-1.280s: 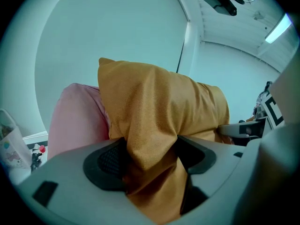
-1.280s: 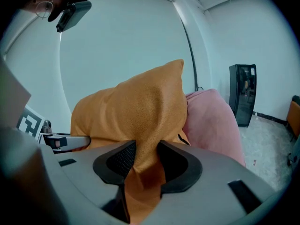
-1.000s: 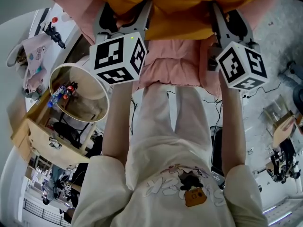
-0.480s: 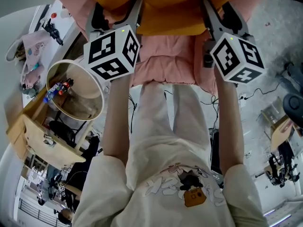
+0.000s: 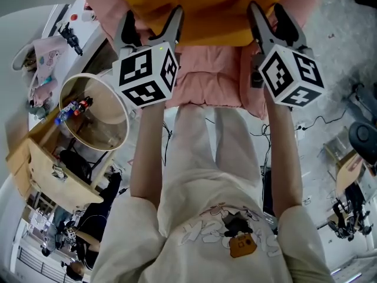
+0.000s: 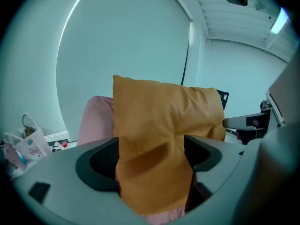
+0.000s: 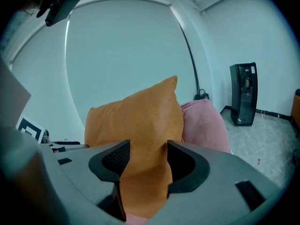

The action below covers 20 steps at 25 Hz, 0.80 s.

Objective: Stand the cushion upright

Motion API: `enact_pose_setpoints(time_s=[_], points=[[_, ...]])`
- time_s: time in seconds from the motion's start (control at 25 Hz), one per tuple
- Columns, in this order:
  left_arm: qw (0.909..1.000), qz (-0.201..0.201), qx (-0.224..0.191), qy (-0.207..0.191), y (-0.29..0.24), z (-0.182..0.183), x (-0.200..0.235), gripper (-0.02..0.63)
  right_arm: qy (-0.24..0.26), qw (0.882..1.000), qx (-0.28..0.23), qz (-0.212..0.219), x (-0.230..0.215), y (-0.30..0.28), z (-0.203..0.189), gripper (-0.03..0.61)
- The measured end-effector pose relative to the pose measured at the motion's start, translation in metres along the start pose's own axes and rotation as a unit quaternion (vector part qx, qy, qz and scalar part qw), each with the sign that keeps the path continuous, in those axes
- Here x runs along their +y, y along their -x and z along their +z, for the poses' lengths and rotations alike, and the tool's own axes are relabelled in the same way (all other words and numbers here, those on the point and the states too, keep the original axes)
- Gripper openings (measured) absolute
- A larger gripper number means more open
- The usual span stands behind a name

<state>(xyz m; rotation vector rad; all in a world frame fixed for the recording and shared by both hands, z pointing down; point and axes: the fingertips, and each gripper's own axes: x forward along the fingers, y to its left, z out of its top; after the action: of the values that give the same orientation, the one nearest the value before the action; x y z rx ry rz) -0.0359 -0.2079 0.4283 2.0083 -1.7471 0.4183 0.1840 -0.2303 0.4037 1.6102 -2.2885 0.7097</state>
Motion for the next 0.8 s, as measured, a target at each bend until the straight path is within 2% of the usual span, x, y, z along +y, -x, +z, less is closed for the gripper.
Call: enact_pose_setpoints(time_s=[0.4,0.44,0.6,0.72,0.8], points=[[0.9997,-0.017,-0.005,-0.019,0.029,0.017,-0.019,0.437,0.016,1.0,0.004,0.013,0.018,0.024,0.005,0.249],[0.9996,-0.021,-0.006,-0.02,0.033,0.018,-0.022,0.427,0.017,1.0,0.004,0.014,0.019,0.027,0.006,0.249],[0.9991,-0.032,-0.01,-0.026,0.052,0.022,-0.032,0.316,0.021,1.0,0.005,0.016,0.022,0.042,0.01,0.247],[0.9975,-0.048,-0.01,-0.051,0.064,0.025,-0.042,0.253,0.029,0.999,0.008,0.023,0.025,0.05,0.012,0.244],[0.9965,-0.051,-0.004,-0.066,0.07,0.025,-0.049,0.235,0.025,0.999,0.002,0.027,0.026,0.057,0.015,0.229]])
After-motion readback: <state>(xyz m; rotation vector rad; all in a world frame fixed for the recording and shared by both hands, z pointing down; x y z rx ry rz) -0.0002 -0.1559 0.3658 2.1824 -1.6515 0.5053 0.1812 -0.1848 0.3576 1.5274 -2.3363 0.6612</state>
